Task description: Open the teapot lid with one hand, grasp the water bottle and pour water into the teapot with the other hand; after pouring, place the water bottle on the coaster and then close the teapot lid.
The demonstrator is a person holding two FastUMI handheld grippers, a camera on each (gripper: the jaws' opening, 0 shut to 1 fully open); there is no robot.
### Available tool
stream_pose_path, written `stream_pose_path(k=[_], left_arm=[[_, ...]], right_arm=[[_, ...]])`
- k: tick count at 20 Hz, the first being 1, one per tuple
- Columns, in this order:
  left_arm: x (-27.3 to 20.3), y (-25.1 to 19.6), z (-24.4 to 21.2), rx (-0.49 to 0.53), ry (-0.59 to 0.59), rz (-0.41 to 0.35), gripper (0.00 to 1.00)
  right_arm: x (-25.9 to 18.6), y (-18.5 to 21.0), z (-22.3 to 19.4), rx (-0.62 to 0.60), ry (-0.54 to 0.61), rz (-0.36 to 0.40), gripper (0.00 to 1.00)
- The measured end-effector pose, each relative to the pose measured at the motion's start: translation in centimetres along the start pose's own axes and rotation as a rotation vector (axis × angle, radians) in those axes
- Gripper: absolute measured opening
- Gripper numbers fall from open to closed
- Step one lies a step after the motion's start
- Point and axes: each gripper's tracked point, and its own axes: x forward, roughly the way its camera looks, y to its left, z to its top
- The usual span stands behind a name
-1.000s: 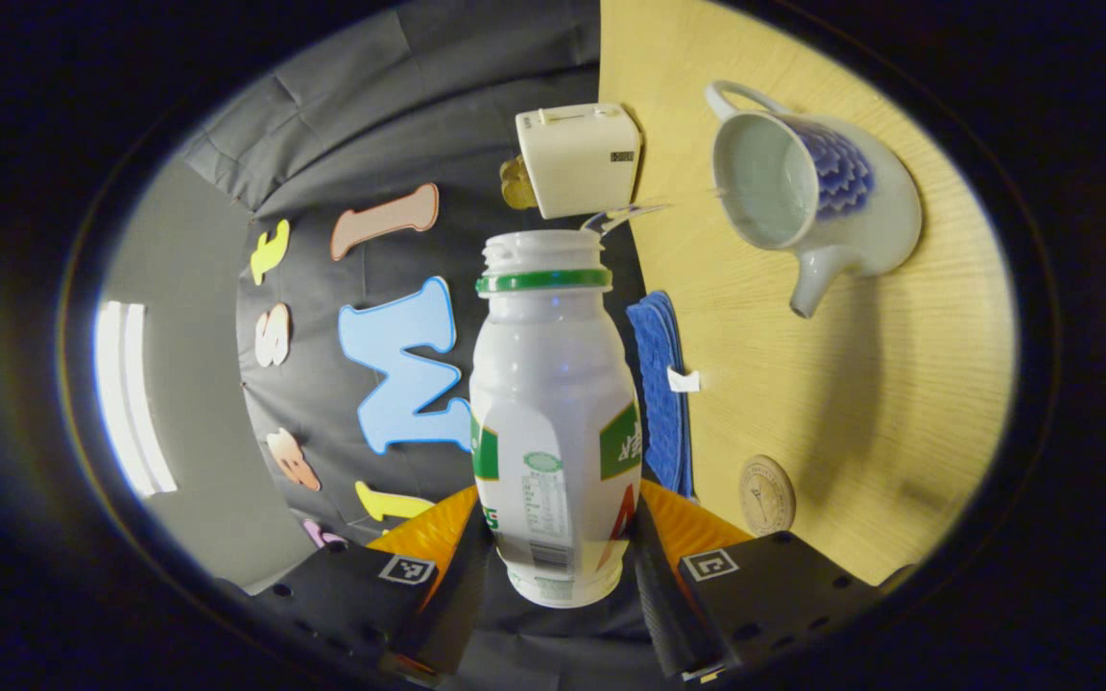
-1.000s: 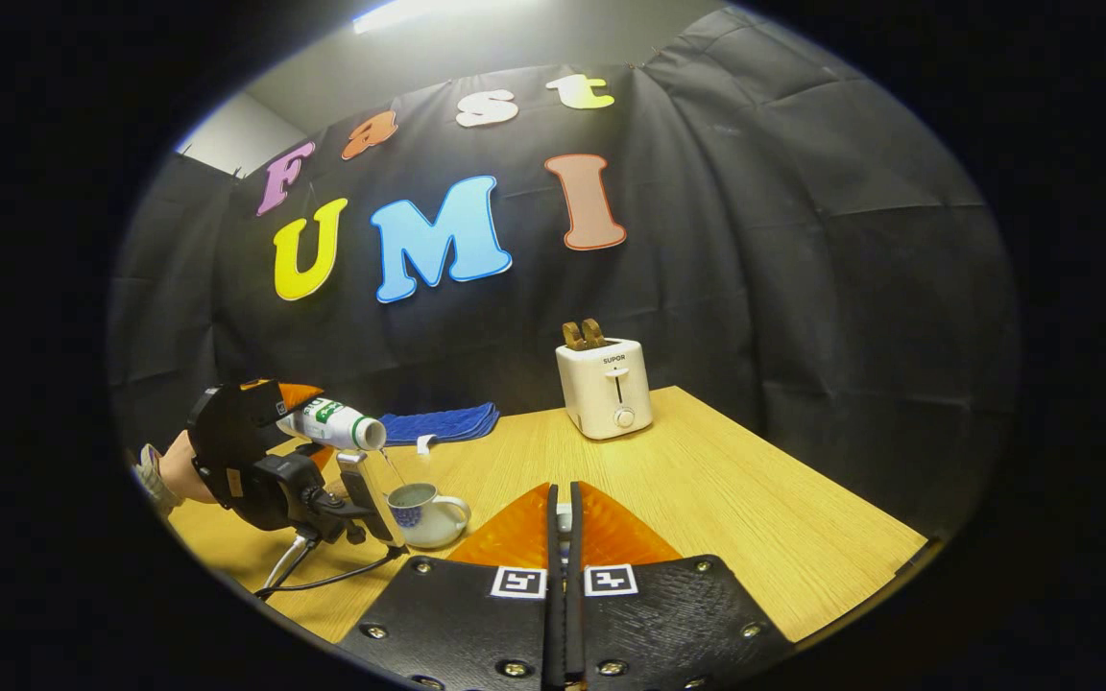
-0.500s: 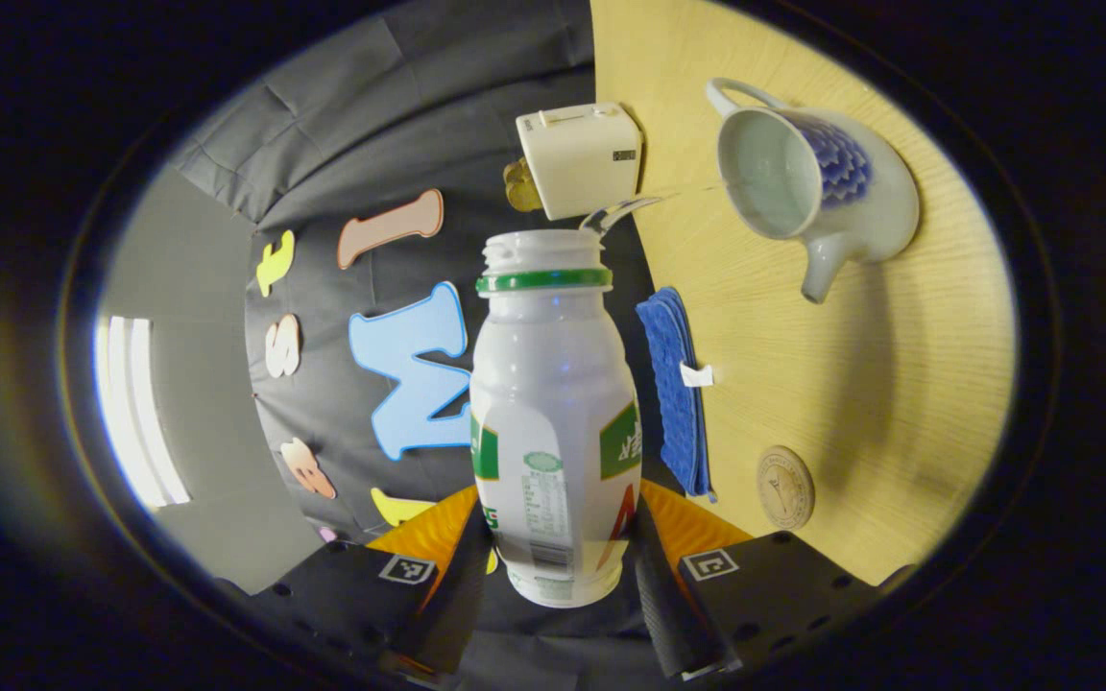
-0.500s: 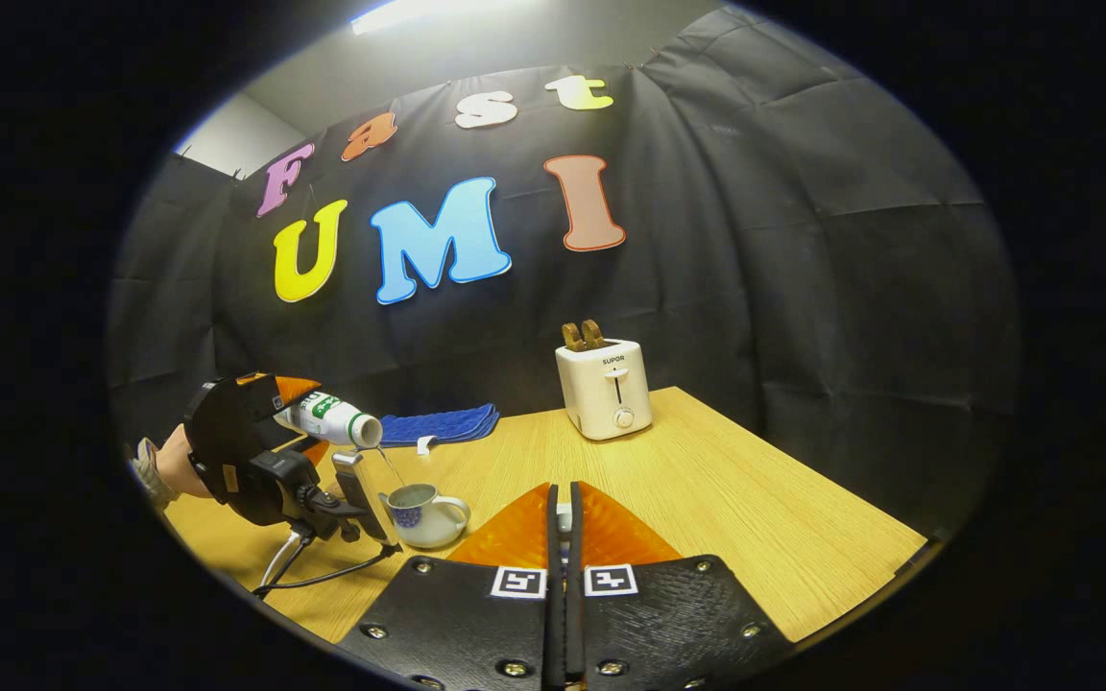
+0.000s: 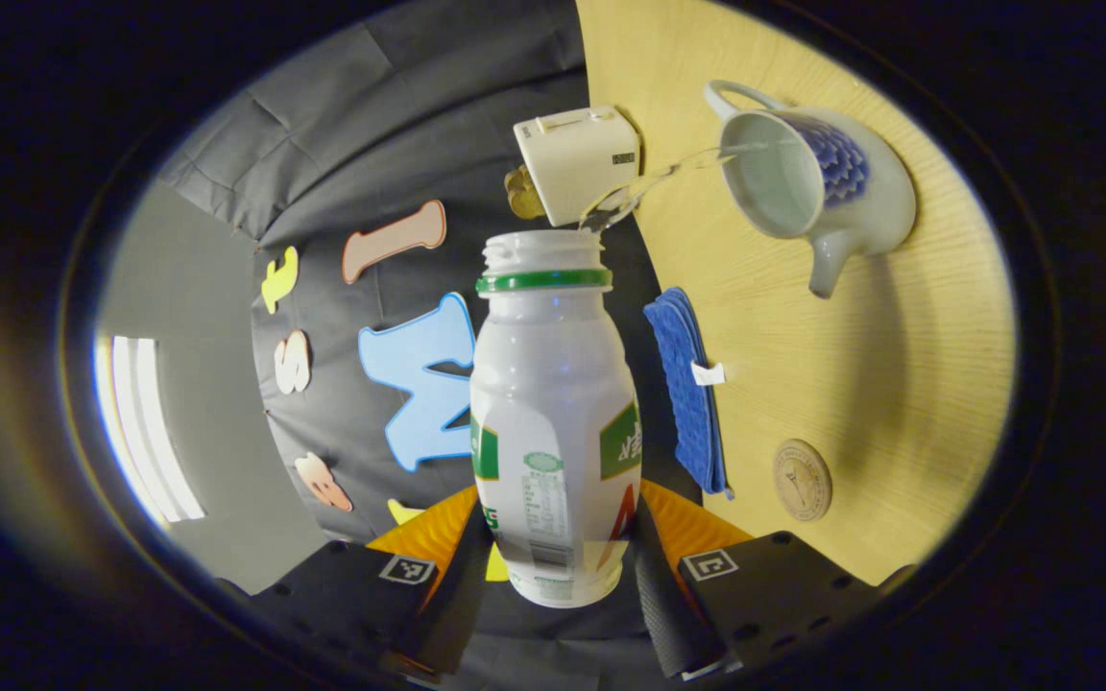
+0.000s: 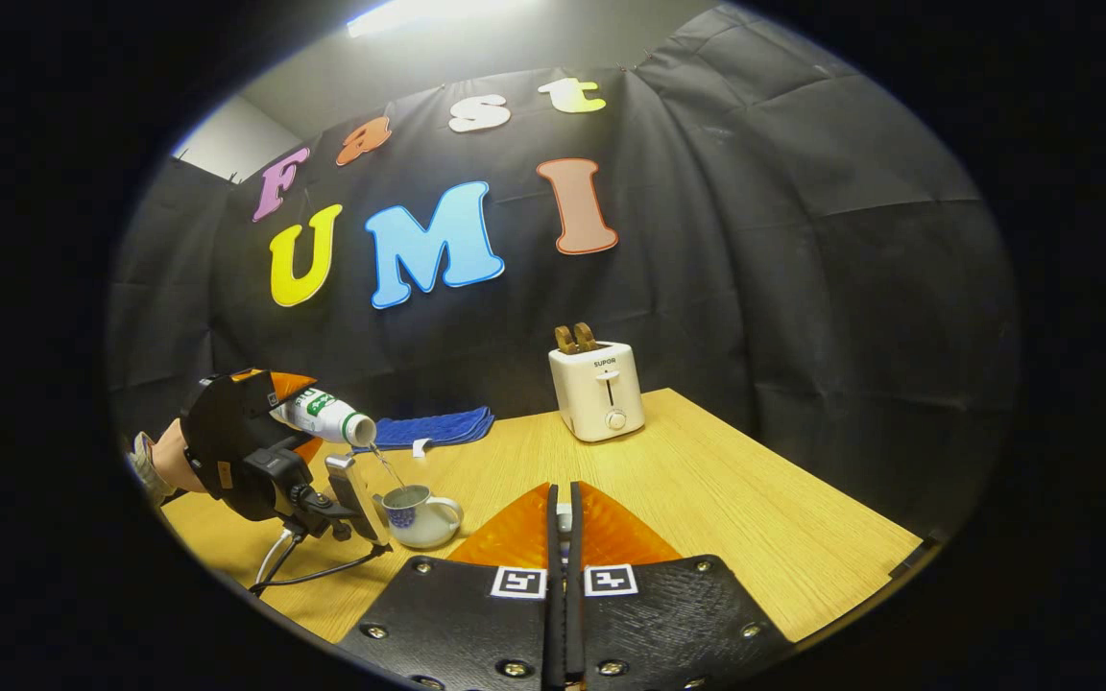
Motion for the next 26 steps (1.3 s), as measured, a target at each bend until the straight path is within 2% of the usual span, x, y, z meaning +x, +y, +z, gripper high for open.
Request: stream_pose_path(k=[1,3,4,5,11,12,14,15,16,19,20,26], left_arm=[[0.0,0.0,-0.1,0.007,0.001,0.002,0.78],[0.1,0.0,-0.2,0.022,0.001,0.003,0.78],[0.1,0.1,-0.2,0.032,0.000,0.005,0.82],[0.1,0.2,-0.2,0.045,-0.004,0.007,0.78],[0.1,0.6,-0.1,0.115,-0.021,0.018,0.78],[0.2,0.7,-0.1,0.125,-0.025,0.019,0.82],[0.3,0.6,0.0,0.145,-0.032,0.019,0.78],[0.3,0.6,0.3,0.155,-0.036,0.020,0.82],[0.3,0.7,0.3,0.170,-0.042,0.022,0.78],[0.4,0.8,0.6,0.206,-0.055,0.029,0.78],[0.4,1.0,0.8,0.213,-0.060,0.031,0.82],[0.6,1.0,2.2,0.257,-0.089,0.035,0.78]], right_arm=[[-0.1,-0.1,0.0,0.002,0.001,-0.001,0.00],[-0.1,-0.2,0.0,0.001,-0.001,-0.002,0.00],[-0.2,-0.3,0.0,0.002,-0.003,-0.003,0.00],[-0.2,-0.4,0.1,0.002,-0.003,-0.004,0.00],[-0.3,-0.6,-0.3,0.011,0.004,-0.004,0.00],[-0.2,-0.6,-0.3,0.012,0.006,-0.006,0.00],[-0.4,-0.8,-0.4,0.013,0.005,-0.009,0.00],[-0.4,-0.9,-0.3,0.014,0.005,-0.010,0.00],[-0.4,-1.0,-0.4,0.014,0.006,-0.011,0.00],[-0.5,-1.2,-0.7,0.017,0.013,-0.012,0.00],[-0.4,-1.3,-0.9,0.020,0.016,-0.011,0.00],[-0.4,-1.5,-1.2,0.027,0.020,-0.012,0.00]])
